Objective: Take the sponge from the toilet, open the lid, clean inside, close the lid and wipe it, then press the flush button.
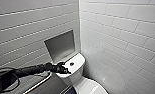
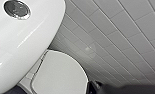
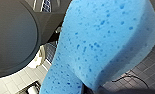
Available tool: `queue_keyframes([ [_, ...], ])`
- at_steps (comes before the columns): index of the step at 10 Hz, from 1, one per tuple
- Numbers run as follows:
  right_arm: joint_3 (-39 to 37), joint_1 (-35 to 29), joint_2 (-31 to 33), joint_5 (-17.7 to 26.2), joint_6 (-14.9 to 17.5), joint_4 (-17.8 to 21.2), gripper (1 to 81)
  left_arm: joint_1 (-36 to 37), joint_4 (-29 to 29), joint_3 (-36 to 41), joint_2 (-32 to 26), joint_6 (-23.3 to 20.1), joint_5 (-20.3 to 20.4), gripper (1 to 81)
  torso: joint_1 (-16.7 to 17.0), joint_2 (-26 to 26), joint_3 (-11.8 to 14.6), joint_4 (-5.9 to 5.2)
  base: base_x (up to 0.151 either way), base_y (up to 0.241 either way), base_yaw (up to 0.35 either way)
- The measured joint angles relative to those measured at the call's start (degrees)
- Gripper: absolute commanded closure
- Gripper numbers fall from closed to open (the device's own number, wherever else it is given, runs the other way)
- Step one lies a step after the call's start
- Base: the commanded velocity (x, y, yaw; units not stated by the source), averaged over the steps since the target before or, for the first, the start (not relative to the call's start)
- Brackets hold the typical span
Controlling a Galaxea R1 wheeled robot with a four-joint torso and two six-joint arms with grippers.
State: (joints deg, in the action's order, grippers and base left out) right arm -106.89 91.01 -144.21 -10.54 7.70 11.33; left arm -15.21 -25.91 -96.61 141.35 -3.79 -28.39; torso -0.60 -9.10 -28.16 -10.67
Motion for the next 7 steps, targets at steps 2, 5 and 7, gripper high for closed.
queue_keyframes([
  [2,0.13,0.02,0.0,0.0,0.0,0.0,81.1,2.18,-0.77,-4.66,2.97,0.0,-2.17,81.1,0.0,0.02,-0.02,0.0,0.0,0.0,0.0],
  [5,0.66,-0.06,0.0,-0.06,0.01,-0.02,81.1,5.51,-1.62,-10.89,7.77,0.02,-4.62,81.1,0.0,0.02,-1.57,0.0,0.0,0.0,0.0],
  [7,0.66,-0.11,0.02,-0.65,0.0,-0.02,81.1,7.53,-1.79,-15.79,11.07,0.02,-5.8,81.1,-0.02,0.04,-4.0,0.0,0.0,0.0,0.0],
])
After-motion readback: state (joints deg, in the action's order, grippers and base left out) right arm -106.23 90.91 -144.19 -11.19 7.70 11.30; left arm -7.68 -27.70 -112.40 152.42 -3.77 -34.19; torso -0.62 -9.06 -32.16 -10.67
